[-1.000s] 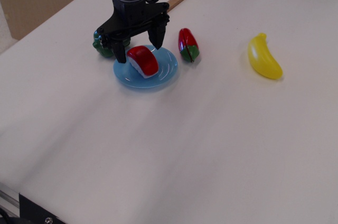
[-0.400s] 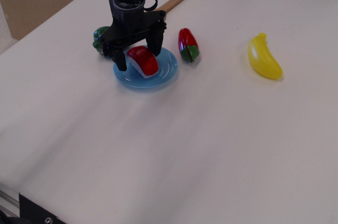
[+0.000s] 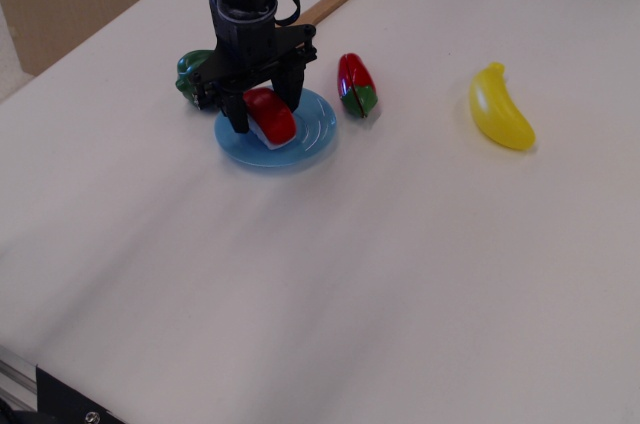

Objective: Take sushi off plate

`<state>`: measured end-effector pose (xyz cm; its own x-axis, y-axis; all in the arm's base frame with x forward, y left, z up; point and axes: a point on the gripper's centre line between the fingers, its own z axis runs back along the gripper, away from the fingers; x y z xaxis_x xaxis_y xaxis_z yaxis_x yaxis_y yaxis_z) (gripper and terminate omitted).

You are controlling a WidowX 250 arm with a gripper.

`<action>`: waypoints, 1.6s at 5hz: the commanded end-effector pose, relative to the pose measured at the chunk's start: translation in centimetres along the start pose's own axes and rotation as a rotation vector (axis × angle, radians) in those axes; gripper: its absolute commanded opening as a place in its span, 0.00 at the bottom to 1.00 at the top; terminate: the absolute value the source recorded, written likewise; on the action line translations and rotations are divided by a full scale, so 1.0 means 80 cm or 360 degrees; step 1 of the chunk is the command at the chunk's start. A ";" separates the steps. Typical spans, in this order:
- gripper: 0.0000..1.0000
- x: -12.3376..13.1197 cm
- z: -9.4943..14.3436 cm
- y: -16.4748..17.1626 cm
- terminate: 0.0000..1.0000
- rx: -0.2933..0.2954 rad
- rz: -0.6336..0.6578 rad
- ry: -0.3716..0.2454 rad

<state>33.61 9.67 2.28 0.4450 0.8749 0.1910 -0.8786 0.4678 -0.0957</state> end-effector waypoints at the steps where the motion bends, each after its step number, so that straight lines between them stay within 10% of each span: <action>1: 0.00 0.018 0.043 -0.006 0.00 -0.0123 -0.0029 -0.0117; 4: 0.00 -0.032 0.105 0.021 0.00 -0.0244 -0.0125 -0.0135; 8: 0.00 -0.111 0.053 0.054 0.00 -0.0141 -0.0341 0.0047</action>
<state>25.84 2.81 3.69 0.6378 0.7516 0.1682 -0.7427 0.6580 -0.1245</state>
